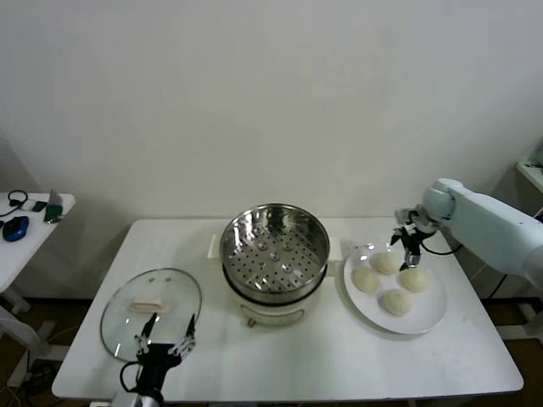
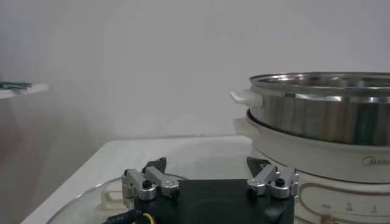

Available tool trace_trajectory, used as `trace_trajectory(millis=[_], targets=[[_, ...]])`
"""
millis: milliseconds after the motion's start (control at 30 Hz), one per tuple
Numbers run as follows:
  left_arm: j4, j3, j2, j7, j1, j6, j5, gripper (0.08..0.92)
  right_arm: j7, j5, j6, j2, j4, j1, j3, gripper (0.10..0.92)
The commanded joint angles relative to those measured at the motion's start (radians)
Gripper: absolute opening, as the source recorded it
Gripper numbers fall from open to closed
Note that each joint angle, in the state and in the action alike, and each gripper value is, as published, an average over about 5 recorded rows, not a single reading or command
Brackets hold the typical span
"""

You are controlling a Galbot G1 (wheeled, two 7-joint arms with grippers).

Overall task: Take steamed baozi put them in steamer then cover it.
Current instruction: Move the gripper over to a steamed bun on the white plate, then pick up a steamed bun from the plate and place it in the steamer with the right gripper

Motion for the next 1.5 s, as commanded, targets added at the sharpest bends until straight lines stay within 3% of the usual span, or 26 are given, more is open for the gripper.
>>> trace_trajectory(millis=[33, 200, 467, 700, 967, 1133, 1333, 1500], targets=[[0.004, 0.001, 0.0, 0.0, 0.0, 0.0, -0.006, 0.823, 0.006, -0.063, 0.025, 0.098, -0.142, -0.052, 0.05, 0.823], [0.01, 0.0, 0.002, 0.0, 0.001, -0.003, -0.01, 0.823, 0.013, -0.106, 0.031, 0.118, -0.18, -0.072, 0.083, 0.82], [0.014, 0.0, 0.004, -0.003, -0.001, -0.004, -0.012, 0.823, 0.012, -0.101, 0.025, 0.126, -0.191, -0.078, 0.105, 0.678], [0.01, 0.001, 0.004, -0.004, -0.001, -0.003, -0.01, 0.823, 0.01, -0.077, 0.031, 0.118, -0.162, -0.055, 0.094, 0.635], [-0.01, 0.004, 0.005, -0.004, 0.012, -0.003, -0.002, 0.823, -0.013, 0.177, 0.07, -0.002, 0.178, 0.338, -0.244, 0.629], [-0.016, 0.009, 0.007, -0.005, 0.026, -0.009, 0.006, 0.823, -0.025, 0.299, 0.178, 0.009, 0.387, 0.641, -0.393, 0.633], [-0.014, 0.015, 0.01, -0.005, 0.035, -0.018, 0.009, 0.823, -0.022, 0.308, 0.415, 0.116, 0.562, 0.816, -0.447, 0.636], [-0.013, 0.018, 0.011, -0.005, 0.033, -0.023, 0.009, 0.823, 0.014, 0.188, 0.525, 0.231, 0.666, 0.786, -0.46, 0.636]])
